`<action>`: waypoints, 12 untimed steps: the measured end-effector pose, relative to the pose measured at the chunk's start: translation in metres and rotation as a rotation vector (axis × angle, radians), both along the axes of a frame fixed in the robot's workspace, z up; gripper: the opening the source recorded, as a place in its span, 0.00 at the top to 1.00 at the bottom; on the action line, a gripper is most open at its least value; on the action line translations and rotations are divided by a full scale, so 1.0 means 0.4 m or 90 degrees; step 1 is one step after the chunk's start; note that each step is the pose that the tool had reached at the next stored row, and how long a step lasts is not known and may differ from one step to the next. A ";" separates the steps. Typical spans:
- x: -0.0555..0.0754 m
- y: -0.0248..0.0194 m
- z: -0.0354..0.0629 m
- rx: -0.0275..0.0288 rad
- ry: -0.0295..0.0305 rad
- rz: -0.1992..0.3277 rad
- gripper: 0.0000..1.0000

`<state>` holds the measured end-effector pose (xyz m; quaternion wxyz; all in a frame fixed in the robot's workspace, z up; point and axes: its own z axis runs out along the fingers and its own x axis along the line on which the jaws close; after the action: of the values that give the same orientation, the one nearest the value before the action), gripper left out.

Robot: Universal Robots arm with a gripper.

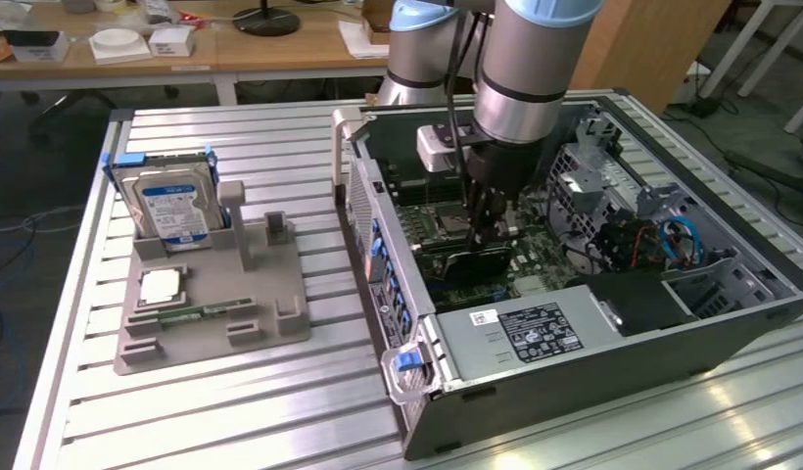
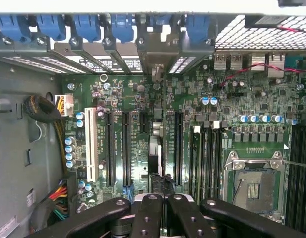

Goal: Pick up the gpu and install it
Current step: 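Press down on the gpu until it lock into place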

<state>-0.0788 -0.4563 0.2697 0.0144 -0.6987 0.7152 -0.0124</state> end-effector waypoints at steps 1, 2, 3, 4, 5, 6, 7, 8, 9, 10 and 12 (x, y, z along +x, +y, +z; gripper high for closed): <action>-0.007 0.000 0.000 0.0001 -0.0005 0.000 0.90; -0.017 0.000 0.000 0.0001 -0.0009 0.000 0.90; -0.025 0.000 0.000 0.0002 -0.0011 0.000 0.90; -0.035 0.000 0.000 0.0001 -0.0016 0.000 0.90; -0.044 0.000 0.000 0.0002 -0.0022 0.000 0.90; -0.051 0.000 0.000 0.0001 -0.0027 0.000 0.90; -0.058 0.000 0.000 0.0001 -0.0030 0.000 0.90; -0.066 0.000 0.000 0.0001 -0.0033 0.000 0.90; -0.074 0.000 0.000 0.0002 -0.0035 0.000 0.90; -0.084 0.000 0.000 0.0001 -0.0038 0.000 0.90; -0.106 0.000 0.000 0.0001 -0.0042 0.000 0.90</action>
<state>-0.1213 -0.4563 0.2696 0.0169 -0.6986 0.7151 -0.0147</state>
